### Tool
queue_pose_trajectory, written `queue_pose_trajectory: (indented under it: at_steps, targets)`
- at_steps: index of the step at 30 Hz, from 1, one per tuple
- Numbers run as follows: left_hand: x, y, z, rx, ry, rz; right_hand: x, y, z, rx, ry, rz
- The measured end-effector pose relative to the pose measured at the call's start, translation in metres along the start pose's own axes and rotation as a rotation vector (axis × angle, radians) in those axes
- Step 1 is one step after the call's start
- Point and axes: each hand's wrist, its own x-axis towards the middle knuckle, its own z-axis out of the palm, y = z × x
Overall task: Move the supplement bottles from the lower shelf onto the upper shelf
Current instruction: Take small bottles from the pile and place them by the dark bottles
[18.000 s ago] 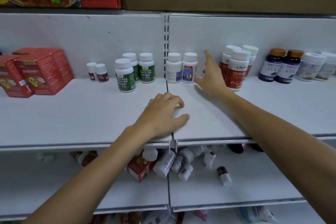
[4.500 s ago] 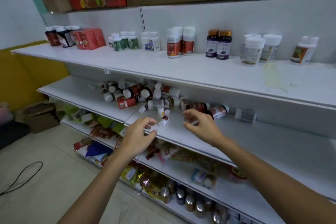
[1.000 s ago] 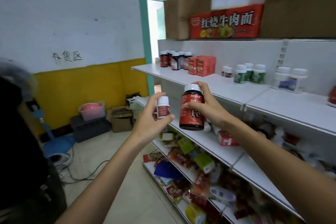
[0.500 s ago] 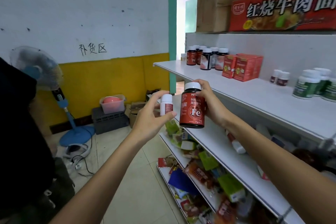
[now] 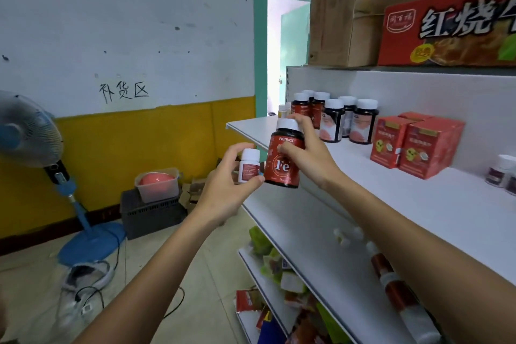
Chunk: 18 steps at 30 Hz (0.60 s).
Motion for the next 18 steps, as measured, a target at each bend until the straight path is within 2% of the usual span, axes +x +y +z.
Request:
queue_pose_trajectory:
  at_steps: [3,9,15,18]
  targets:
    - [0.044,-0.030,-0.003,-0.028,-0.004,0.000,0.041,0.019,0.007,-0.052,0.133,-0.016]
    - [0.151,-0.090,0.007,-0.091,-0.144,0.063,0.128,0.063,0.013,-0.292,0.294,-0.014]
    - [0.254,-0.142,0.008,-0.067,-0.382,0.110,0.182,0.100,0.016,-0.491,0.505,0.155]
    - [0.299,-0.155,0.008,-0.125,-0.426,0.140,0.199,0.109,0.016,-0.608,0.551,0.187]
